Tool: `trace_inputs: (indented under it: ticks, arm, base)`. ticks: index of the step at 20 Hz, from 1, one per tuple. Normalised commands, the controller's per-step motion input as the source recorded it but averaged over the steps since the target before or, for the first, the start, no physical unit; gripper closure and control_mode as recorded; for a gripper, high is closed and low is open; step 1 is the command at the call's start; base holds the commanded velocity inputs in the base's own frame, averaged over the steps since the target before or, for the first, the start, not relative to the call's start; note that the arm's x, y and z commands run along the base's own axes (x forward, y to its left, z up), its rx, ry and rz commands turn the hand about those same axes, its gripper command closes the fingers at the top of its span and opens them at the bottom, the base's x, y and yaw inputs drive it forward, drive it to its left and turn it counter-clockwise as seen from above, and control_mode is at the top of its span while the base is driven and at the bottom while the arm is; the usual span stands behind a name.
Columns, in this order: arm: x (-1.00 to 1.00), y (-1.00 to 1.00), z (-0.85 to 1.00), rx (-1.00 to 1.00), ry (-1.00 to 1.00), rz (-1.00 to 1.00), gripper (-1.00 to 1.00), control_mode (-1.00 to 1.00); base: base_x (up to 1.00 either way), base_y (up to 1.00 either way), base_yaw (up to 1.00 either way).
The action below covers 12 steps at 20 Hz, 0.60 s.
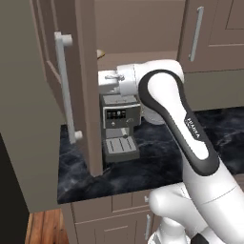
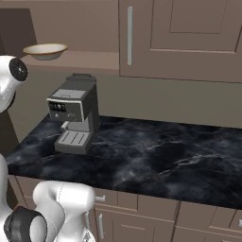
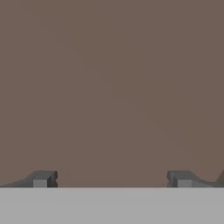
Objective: Move the bowls from the cabinet to the plates on the dining table.
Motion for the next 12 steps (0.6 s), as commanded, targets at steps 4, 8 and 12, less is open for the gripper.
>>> trace_inputs:
  ticks: [4,8,12]
  arm:
    - [0.12,0.57,0.0,-0.04,-0.01,-0.03,-1.0,-1.0]
    - [0.14,0.53,0.0,-0.05,-0.01,-0.04,-1.0,-1.0]
    - [0.13,0.44,0.0,-0.08,-0.01,-0.06,-1.0,-1.0]
  base:
    - [0.0,0.0,0.0]
    - [0.0,0.0,0.0]
    - [0.0,0.0,0.0]
